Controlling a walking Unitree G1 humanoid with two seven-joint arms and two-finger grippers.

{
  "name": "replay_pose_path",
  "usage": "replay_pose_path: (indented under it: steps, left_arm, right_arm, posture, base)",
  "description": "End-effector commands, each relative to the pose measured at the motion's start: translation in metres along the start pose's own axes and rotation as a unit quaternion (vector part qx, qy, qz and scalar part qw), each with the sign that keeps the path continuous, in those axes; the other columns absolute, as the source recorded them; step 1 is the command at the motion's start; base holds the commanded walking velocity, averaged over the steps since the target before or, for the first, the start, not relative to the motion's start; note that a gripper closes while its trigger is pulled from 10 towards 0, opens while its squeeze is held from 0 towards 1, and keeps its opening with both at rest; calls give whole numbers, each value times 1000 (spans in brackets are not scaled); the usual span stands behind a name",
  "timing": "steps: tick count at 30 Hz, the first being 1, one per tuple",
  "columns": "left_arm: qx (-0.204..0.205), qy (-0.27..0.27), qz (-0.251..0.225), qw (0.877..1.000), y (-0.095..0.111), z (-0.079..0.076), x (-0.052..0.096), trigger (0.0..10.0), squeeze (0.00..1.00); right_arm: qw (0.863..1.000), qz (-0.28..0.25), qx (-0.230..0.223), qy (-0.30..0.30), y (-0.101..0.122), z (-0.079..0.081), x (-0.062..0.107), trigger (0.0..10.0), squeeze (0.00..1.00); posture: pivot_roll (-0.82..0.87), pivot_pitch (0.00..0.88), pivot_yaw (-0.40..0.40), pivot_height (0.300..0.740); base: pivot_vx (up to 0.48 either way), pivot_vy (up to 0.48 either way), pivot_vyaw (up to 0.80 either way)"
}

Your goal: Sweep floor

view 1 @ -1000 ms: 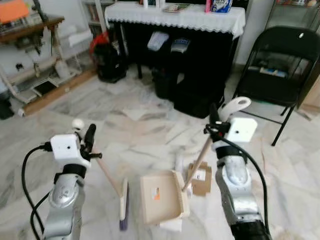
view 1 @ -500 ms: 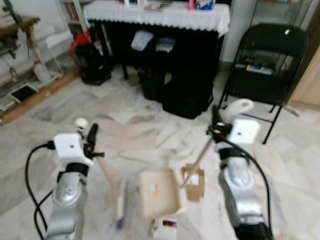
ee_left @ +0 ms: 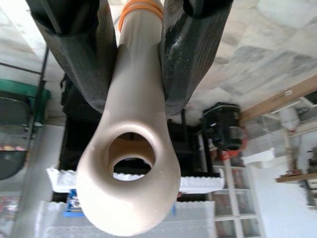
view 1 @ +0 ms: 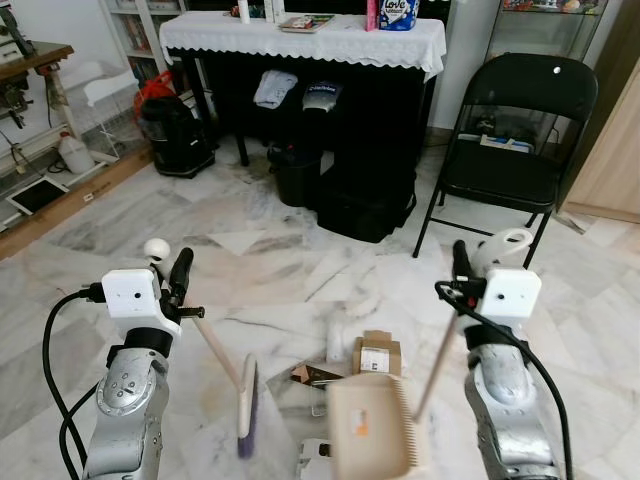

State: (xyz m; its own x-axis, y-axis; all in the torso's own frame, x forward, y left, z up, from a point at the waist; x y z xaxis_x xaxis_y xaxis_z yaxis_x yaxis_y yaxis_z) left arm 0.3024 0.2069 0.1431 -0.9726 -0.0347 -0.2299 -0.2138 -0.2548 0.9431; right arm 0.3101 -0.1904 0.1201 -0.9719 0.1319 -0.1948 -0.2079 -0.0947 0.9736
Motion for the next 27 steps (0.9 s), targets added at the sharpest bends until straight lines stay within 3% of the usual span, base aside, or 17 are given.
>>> replay_pose_path:
  steps: [1,8,14,27]
  left_arm:
    - [-4,1,-19,1000,9,4,-5,10000,0]
    - [-6,0,-19,1000,9,5,-6,10000,0]
    - [-5,2,-19,1000,8,7,-8,10000,0]
    - [1,10,-20,1000,8,9,-9,10000,0]
  right_arm:
    - [1000,-25,2,-6,9,-3,0,10000,0]
    - [999,0,36,-11,-8,-16,7,10000,0]
    - [999,4,46,-11,-12,-24,2,10000,0]
    - [998,23,65,-2,-34,-25,-5,10000,0]
  posture:
    - [38,8,98,740]
    - [36,22,100,740]
    - [44,37,100,740]
    - [46,49,102,740]
  base:
    - [0,0,0]
    - [0,0,0]
    - [0,0,0]
    - [0,0,0]
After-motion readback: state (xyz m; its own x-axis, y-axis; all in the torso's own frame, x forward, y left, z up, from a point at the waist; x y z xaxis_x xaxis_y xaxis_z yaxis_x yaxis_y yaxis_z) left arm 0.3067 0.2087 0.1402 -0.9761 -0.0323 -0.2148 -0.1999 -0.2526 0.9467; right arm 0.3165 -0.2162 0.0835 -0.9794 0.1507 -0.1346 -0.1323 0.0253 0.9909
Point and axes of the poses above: a point about 5 cm out from each wrist's last joint towards the gripper, its own x axis pointing back from the gripper into the wrist, its own y axis along the axis of the wrist's last joint, z = x × y, the point moved 3 cm from there along -x, pointing out of the wrist towards the gripper, and after that the axes turned 15 degrees about -x, right-handed, at the moved point
